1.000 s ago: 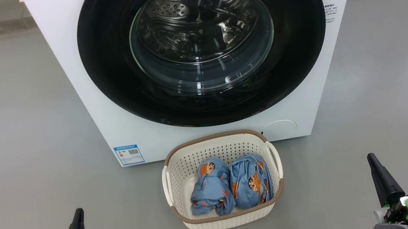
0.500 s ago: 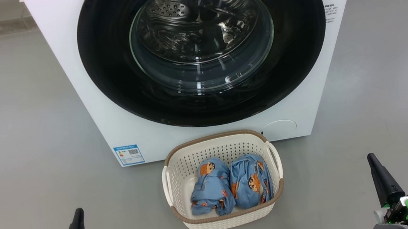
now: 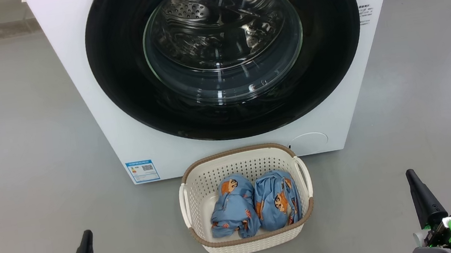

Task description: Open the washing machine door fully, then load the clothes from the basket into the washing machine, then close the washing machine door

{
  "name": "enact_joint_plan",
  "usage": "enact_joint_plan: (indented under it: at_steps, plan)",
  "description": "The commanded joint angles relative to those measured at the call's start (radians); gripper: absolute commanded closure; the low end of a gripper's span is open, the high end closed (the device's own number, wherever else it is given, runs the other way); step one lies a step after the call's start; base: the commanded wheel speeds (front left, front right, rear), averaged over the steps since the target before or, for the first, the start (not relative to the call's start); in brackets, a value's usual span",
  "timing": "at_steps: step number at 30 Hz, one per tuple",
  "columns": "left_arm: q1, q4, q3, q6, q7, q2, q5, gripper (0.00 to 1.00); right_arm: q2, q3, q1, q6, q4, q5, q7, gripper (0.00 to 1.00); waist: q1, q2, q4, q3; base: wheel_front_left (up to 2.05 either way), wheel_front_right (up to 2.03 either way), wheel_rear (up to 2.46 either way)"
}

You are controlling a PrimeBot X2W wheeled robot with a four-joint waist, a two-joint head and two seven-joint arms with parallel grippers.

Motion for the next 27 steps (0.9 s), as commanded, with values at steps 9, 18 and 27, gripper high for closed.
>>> enact_joint_plan:
  at_steps: [9, 18, 27]
  plan:
    - [-0.042, -0.025, 0.035, -0.003, 0.007, 0.013, 0.016, 1.00, -0.004, 0.022, -0.041, 0.002, -0.028, -0.012, 0.008, 1.00, 0.0000, 0.0000, 0.000, 0.000, 0.00, 0.00, 0.00]
    - [0.016, 0.016, -0.012, 0.000, -0.018, -0.008, 0.010, 0.00, 0.004, 0.006, 0.017, 0.000, 0.023, -0.005, -0.017, 0.00, 0.0021, 0.0000, 0.002, -0.001, 0.00, 0.00, 0.00]
    - [0.016, 0.002, -0.016, 0.000, -0.042, -0.007, 0.048, 0.00, -0.002, 0.020, 0.022, 0.000, 0.019, -0.037, -0.042, 0.00, 0.0001, 0.0000, 0.004, 0.001, 0.00, 0.00, 0.00]
